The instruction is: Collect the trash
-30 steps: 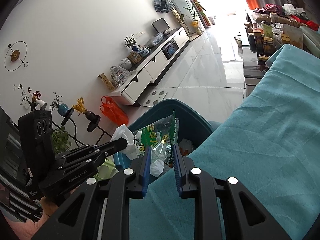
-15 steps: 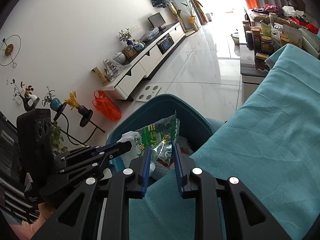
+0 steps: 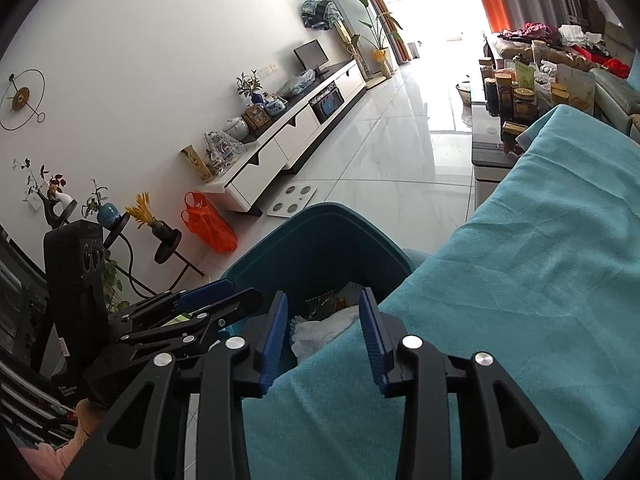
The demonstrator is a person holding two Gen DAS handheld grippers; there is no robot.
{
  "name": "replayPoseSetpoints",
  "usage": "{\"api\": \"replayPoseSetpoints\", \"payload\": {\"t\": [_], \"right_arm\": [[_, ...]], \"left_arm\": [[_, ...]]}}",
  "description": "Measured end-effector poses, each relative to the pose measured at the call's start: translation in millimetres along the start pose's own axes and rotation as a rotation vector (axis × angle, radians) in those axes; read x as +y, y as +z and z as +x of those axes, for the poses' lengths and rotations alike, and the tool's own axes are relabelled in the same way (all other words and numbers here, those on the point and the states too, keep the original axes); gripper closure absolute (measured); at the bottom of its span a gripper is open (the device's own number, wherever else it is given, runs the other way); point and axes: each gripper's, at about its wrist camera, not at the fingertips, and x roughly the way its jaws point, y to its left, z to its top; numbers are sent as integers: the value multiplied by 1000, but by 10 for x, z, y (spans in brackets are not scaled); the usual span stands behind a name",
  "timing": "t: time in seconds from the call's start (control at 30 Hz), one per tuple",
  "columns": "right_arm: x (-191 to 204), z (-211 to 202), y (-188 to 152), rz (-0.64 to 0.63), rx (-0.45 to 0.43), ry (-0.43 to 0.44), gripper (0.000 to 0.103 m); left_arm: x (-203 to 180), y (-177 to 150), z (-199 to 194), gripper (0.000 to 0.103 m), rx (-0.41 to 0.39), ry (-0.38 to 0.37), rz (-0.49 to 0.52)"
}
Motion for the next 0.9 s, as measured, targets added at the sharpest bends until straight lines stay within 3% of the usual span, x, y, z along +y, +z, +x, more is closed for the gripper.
{"api": "replayPoseSetpoints", "payload": {"t": [0.03,0.13,0.2,0.23,0.37,0.53,0.9], "right_arm": [[-3,-60,-19,-3,-16,-7,56],[-6,-271,-99,-25,-64,-32,53],[-6,-426,-163,-46,-102,-58,46],[-12,-517,-208,-55,-128,-75,41],[-94,-866,-406,-66,-225,-156,21],[-162,-1269,-673,-92,-334,-272,7],[-446,-1986,-1305,-25,-531,-551,7]], "left_arm": [[-26,-2,-46,37,-14,1,10],[-105,-37,-224,25,-70,-4,51],[-123,-78,-370,10,-112,-8,71],[-169,-101,-458,7,-146,-13,84],[-337,-203,-711,6,-222,-29,122],[-645,-349,-928,6,-297,-54,159],[-1628,-624,-1173,6,-469,-125,290]]}}
